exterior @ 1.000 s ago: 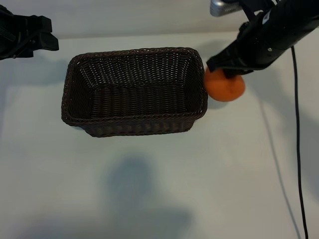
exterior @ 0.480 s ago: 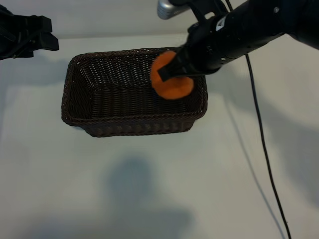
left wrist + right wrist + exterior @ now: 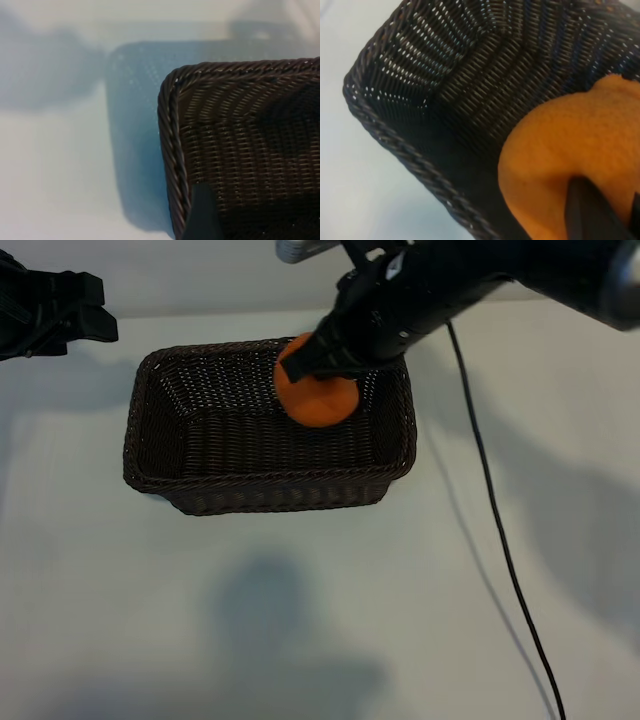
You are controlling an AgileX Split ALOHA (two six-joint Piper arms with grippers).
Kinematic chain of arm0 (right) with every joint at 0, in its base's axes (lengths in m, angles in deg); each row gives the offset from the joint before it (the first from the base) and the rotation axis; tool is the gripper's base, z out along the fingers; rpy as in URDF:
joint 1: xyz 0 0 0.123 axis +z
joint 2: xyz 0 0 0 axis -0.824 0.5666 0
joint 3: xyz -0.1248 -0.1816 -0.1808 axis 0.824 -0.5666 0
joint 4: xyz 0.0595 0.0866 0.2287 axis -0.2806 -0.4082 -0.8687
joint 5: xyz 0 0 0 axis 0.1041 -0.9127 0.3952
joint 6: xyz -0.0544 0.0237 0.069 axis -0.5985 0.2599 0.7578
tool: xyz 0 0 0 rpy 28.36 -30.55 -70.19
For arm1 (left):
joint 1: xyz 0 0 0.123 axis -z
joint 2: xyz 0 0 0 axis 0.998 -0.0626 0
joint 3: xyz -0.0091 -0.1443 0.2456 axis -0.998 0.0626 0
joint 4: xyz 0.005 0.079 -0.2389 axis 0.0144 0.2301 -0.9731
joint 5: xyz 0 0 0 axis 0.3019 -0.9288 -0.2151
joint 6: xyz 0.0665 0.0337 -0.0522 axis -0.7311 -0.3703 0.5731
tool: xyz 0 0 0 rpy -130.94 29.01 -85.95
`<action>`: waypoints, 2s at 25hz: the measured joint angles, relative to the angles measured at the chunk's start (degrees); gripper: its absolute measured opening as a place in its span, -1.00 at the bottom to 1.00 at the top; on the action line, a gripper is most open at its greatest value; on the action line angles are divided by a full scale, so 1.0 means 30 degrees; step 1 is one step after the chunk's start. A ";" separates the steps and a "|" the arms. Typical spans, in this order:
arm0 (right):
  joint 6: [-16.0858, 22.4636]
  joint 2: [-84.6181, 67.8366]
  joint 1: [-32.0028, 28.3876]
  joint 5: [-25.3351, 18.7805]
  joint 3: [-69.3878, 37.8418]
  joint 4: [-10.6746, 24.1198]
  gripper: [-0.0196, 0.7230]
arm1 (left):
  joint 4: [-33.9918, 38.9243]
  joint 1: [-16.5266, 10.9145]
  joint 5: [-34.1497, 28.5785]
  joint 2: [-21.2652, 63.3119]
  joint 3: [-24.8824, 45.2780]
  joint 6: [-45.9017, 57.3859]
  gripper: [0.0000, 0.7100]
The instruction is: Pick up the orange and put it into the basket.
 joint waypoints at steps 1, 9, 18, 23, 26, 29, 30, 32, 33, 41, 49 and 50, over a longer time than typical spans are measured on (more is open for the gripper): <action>0.0000 0.0406 0.0000 -0.0145 0.0401 0.0000 -0.82 | 0.0000 0.0000 0.0000 0.0000 0.0000 0.0000 0.66; -0.0023 0.3477 0.0000 -0.0916 0.2208 -0.0055 -0.82 | -0.0014 0.0000 0.0000 0.0000 0.0000 0.0000 0.66; -0.0023 0.5198 0.0000 -0.0951 0.2205 -0.0334 -0.82 | -0.0014 0.0000 0.0000 0.0000 0.0000 0.0000 0.66; -0.0023 0.5198 0.0000 -0.0934 0.2211 -0.0466 -0.70 | -0.0014 0.0000 0.0000 0.0000 0.0000 0.0000 0.66; -0.0023 0.5180 0.0000 -0.0934 0.2227 -0.0546 -0.28 | -0.0014 0.0000 0.0000 0.0000 0.0000 0.0000 0.66; -0.0023 0.5072 0.0000 -0.0934 0.2227 -0.0618 0.35 | -0.0014 0.0000 0.0000 0.0000 0.0000 0.0023 0.66; -0.0023 0.4985 0.0000 -0.0934 0.2227 -0.0618 0.53 | -0.0014 0.0000 0.0000 0.0000 0.0000 0.0023 0.66; -0.0023 0.4742 0.0000 -0.0934 0.2227 -0.0618 0.84 | -0.0014 0.0000 0.0000 0.0000 0.0000 0.0006 0.66; -0.0023 0.4593 0.0000 -0.0934 0.2245 -0.0636 0.90 | -0.0014 0.0000 0.0000 0.0000 0.0000 0.0006 0.66; -0.0023 0.4092 0.0009 -0.3839 0.4556 -0.0560 0.77 | -0.0014 0.0000 0.0000 0.0000 0.0000 0.0006 0.66; 0.0058 0.4092 0.0009 -0.8018 0.8025 0.1392 0.67 | 0.0005 0.0000 0.0000 0.0000 0.0000 0.0006 0.66; 0.0134 0.4092 0.0009 -0.8357 0.8372 0.1739 0.68 | 0.0005 0.0000 0.0000 0.0000 0.0000 0.0006 0.66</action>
